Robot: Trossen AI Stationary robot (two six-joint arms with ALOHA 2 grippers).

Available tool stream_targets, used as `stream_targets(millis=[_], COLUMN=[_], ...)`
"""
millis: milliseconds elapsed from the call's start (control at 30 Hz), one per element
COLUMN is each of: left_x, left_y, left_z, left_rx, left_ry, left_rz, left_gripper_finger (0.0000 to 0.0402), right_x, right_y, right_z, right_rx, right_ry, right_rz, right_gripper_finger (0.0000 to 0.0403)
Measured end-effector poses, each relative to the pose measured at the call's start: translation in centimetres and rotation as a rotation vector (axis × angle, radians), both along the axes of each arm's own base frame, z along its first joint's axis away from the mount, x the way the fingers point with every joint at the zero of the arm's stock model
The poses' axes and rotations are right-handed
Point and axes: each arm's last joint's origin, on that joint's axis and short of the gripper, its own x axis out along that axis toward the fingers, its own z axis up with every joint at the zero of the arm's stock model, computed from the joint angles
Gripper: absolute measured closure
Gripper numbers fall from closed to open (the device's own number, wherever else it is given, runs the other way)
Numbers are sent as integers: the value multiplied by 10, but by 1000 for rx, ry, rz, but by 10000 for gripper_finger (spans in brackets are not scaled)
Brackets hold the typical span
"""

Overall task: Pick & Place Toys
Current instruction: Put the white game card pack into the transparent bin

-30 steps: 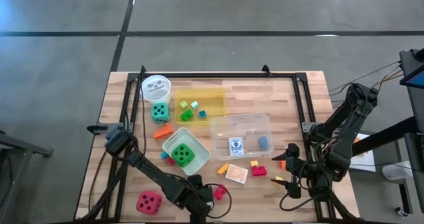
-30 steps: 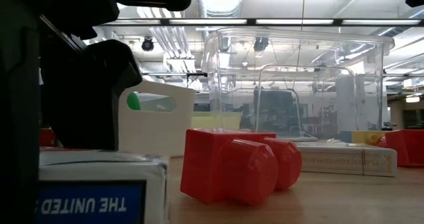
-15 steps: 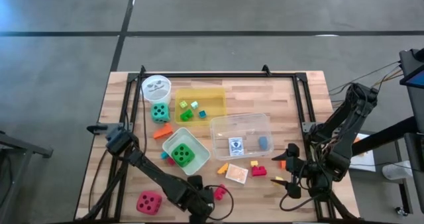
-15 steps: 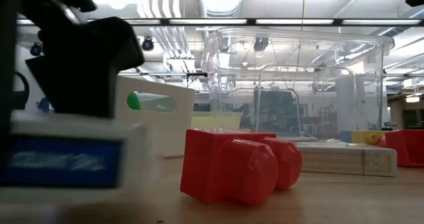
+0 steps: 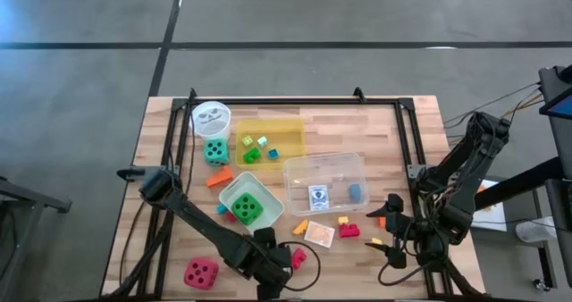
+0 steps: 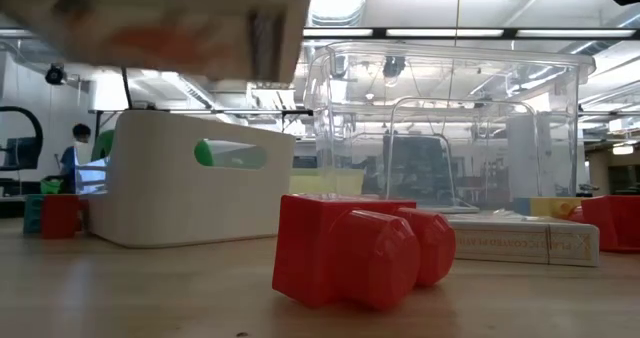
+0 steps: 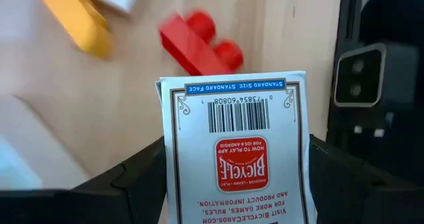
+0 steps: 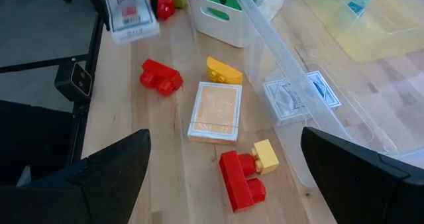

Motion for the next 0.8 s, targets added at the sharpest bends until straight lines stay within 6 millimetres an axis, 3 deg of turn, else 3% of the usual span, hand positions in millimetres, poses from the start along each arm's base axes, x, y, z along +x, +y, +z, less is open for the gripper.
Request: stream_targets(millis=[333, 800], left_x=[22, 55], left_y=[34, 108], left_z=[56, 126], left_rx=[81, 83], left_ry=[-55, -215], left_rz=[-15, 37], left_gripper_finger=[119, 119], right_x=[0, 0], right_y=[0, 0], right_z=[0, 1], right_rx=[-6, -37], right_ry=[-1, -20], right_rz=[3, 6], right_gripper_finger=[22, 22])
